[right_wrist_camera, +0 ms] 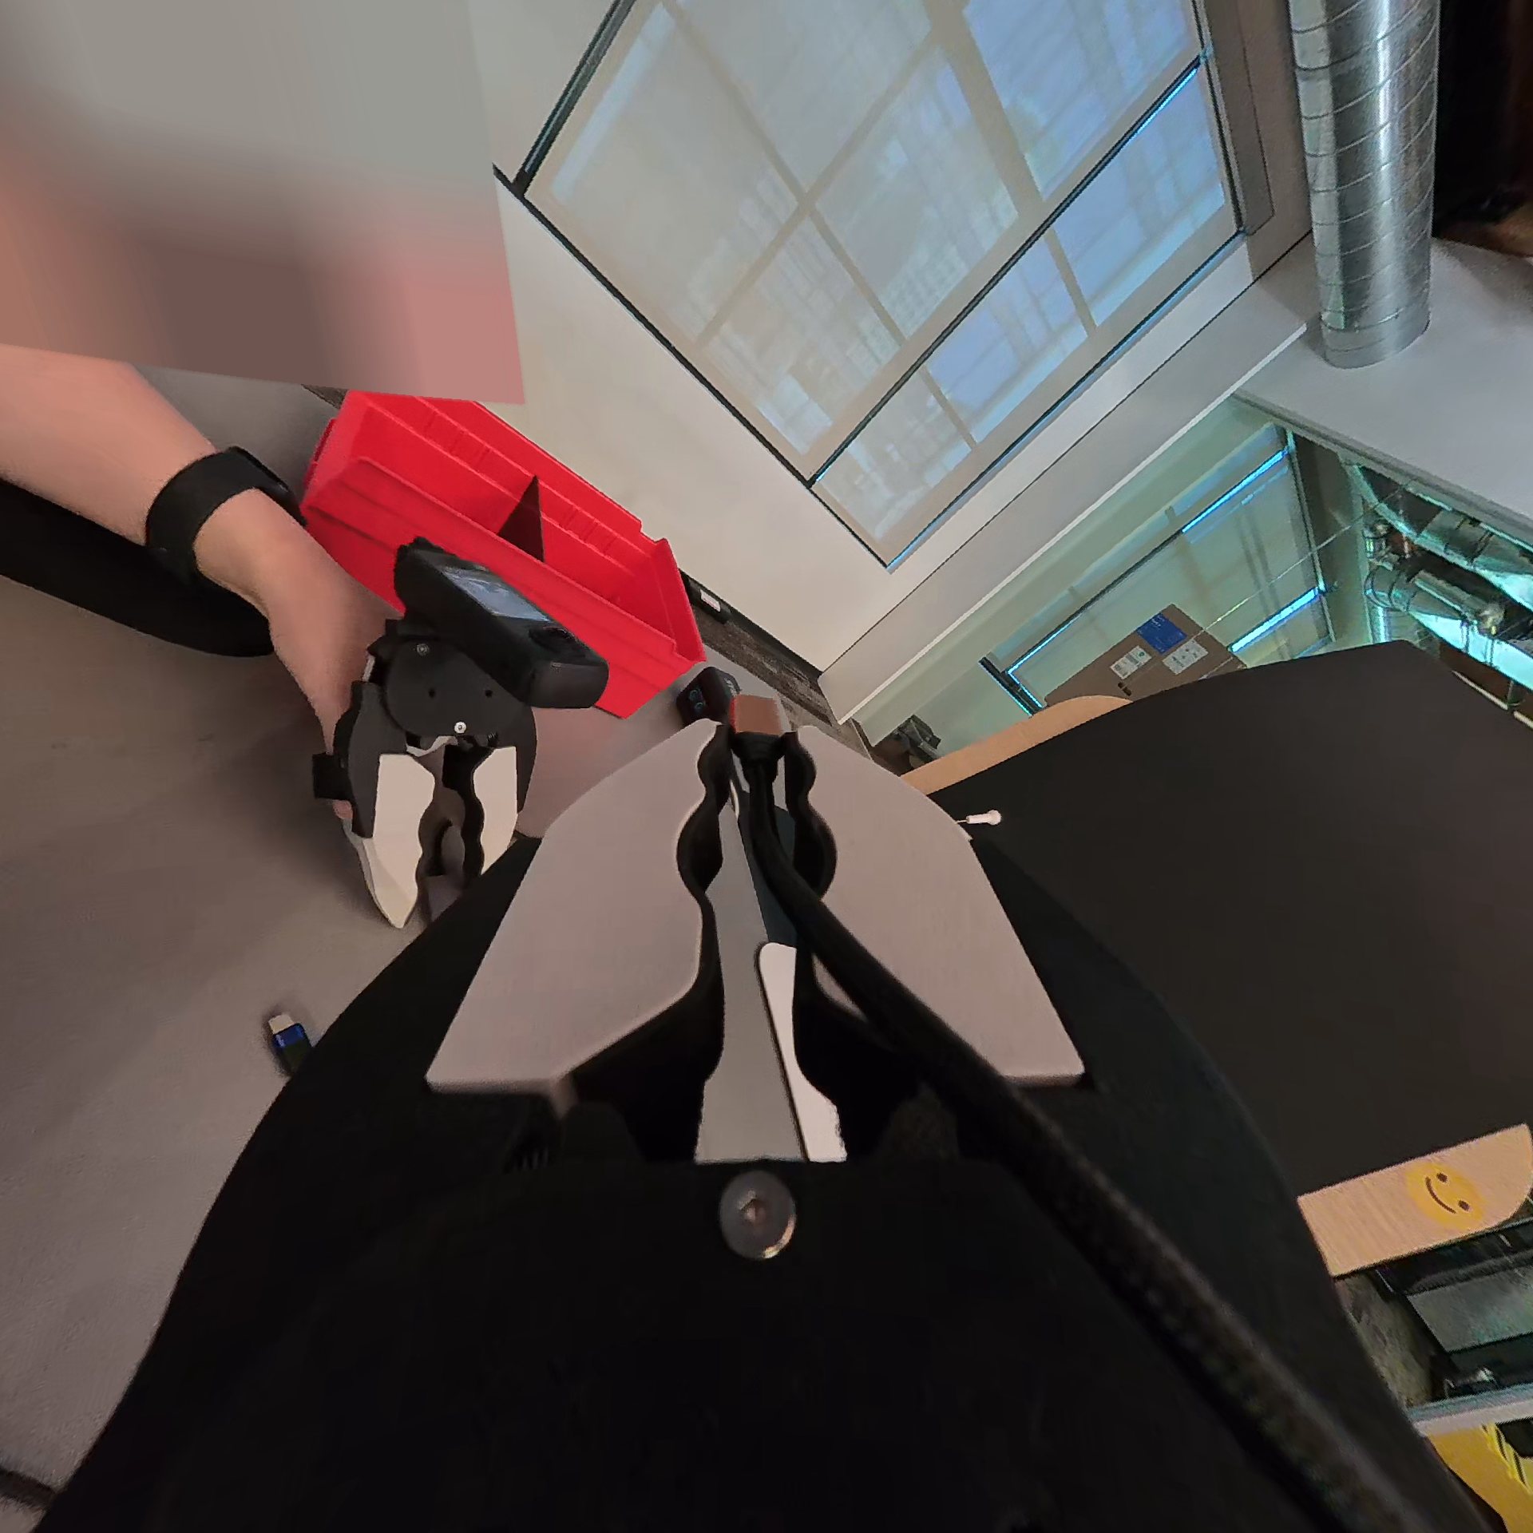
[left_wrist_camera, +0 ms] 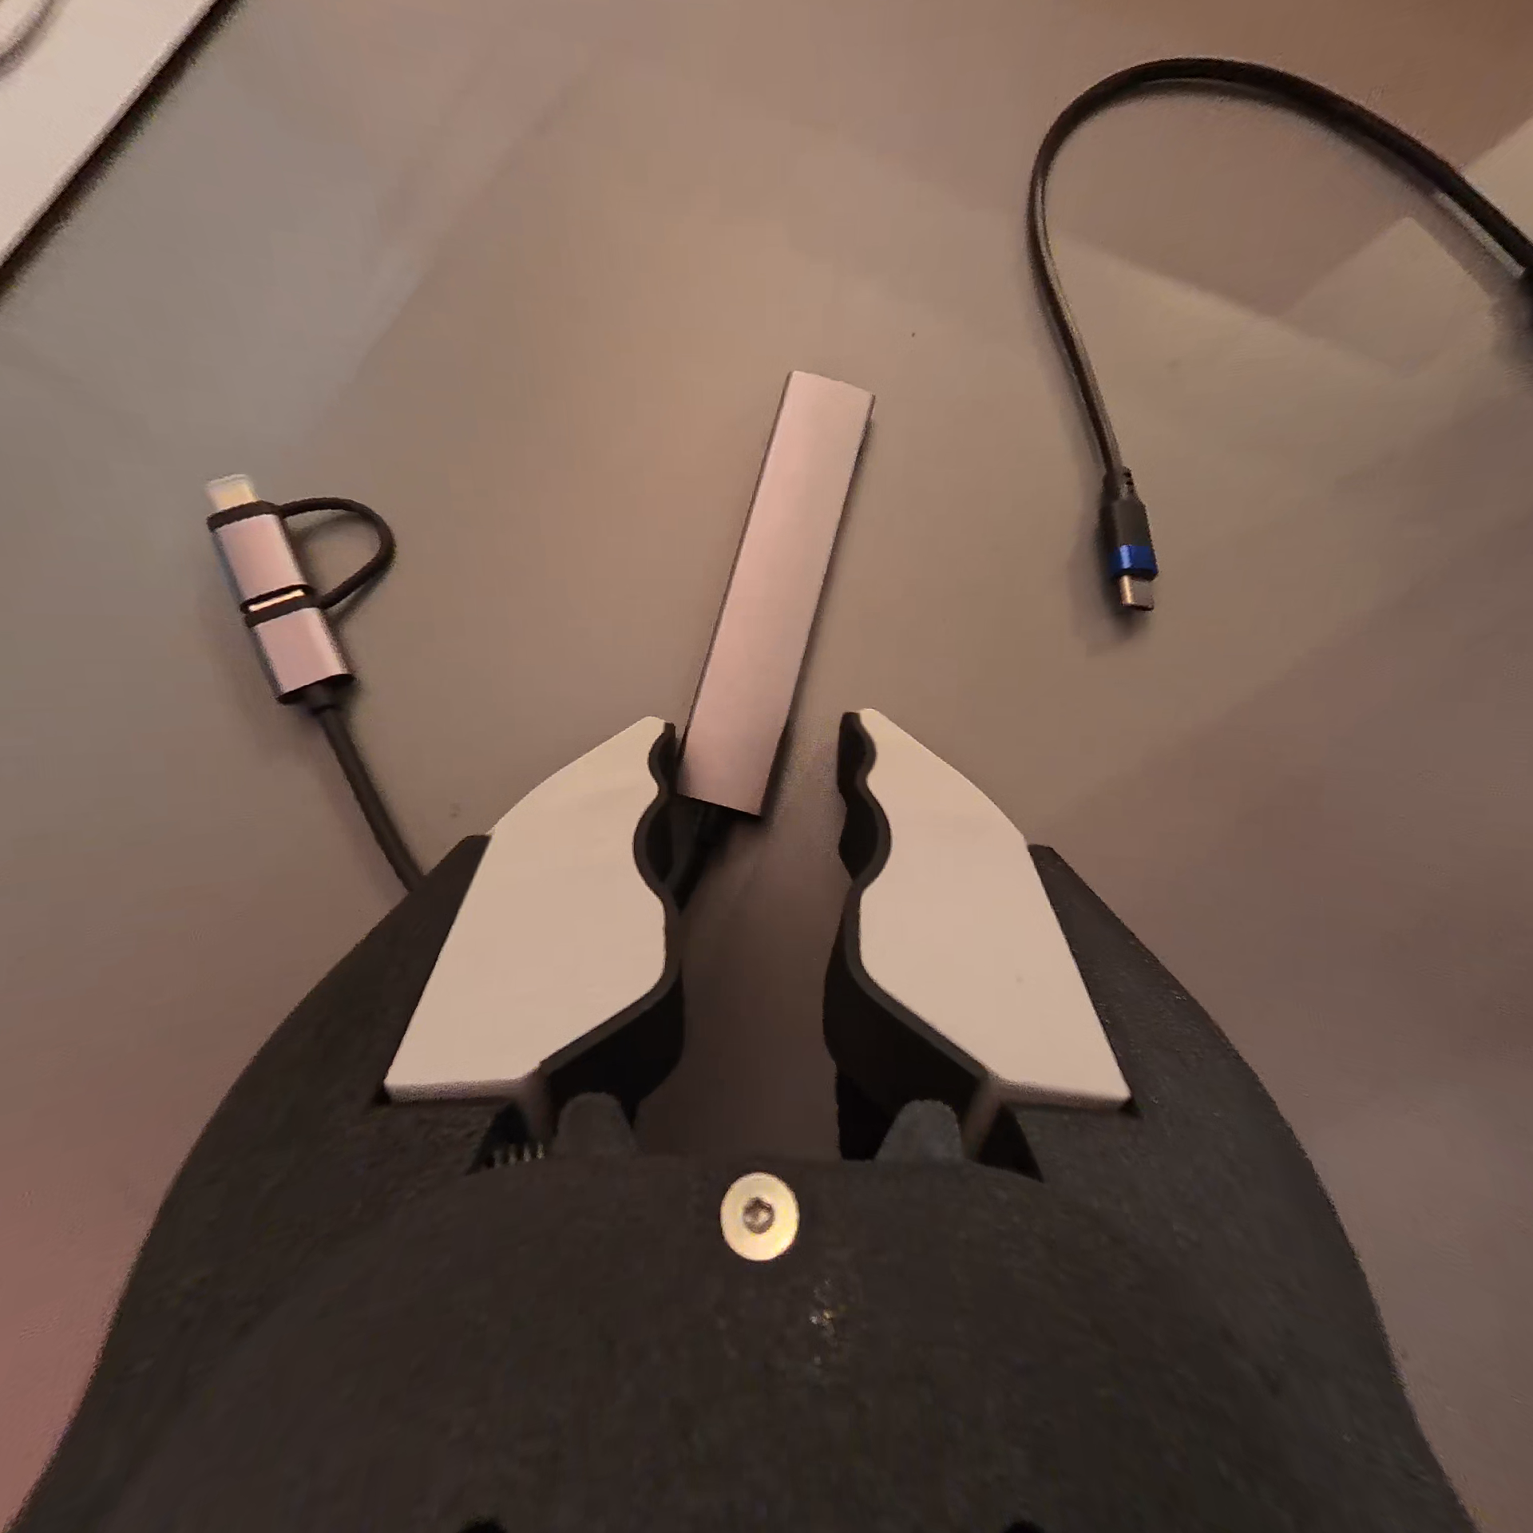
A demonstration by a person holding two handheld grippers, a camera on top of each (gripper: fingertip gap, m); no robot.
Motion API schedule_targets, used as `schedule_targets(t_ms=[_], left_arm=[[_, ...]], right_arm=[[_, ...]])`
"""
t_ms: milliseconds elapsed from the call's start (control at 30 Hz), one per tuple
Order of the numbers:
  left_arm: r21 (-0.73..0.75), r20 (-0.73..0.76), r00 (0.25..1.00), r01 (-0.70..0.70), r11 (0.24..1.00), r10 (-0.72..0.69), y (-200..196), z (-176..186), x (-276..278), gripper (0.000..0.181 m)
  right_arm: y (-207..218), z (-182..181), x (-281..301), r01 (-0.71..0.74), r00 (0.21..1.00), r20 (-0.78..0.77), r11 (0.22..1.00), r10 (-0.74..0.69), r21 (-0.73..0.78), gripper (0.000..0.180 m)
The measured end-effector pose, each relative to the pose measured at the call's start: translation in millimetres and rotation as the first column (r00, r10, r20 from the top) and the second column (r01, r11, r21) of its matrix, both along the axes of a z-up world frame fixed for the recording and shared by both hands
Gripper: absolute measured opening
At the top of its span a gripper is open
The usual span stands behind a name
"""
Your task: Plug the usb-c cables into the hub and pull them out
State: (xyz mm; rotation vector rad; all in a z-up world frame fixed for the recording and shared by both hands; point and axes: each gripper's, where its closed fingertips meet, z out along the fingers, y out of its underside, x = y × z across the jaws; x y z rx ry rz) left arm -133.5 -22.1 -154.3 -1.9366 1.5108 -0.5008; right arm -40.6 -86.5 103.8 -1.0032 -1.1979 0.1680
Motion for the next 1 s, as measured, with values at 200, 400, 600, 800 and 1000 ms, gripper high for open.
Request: schedule_targets(t_ms=[200, 400, 600, 800, 1000], left_arm=[[0.028, -0.004, 0.999, 0.051, 0.998, -0.051, 4, 0, 2, 0.024], [-0.075, 0.145, 0.989, -0.018, 0.997, 0.029, 12, 37, 20, 0.023], [-0.102, 0.402, 0.911, -0.053, 0.993, 0.09, 35, 140, 53, 0.023], [-0.058, 0.535, 0.835, -0.116, 0.992, 0.129, 48, 202, 70, 0.022], [-0.086, 0.507, 0.838, -0.183, 0.979, 0.201, 61, 178, 70, 0.022]], right_arm=[[2, 6, 10, 0.032, 0.999, -0.021, 0.999, -0.032, 0.002, 0.013], [25, 39, 47, 0.299, 0.928, -0.224, 0.954, -0.298, -0.028, 0.013], [43, 42, 67, 0.533, 0.806, -0.287, 0.846, -0.518, -0.033, 0.013], [59, 23, 56, 0.551, 0.781, -0.297, 0.83, -0.55, -0.089, 0.012], [74, -5, 41, 0.47, 0.794, -0.305, 0.849, -0.527, -0.243, 0.013]])
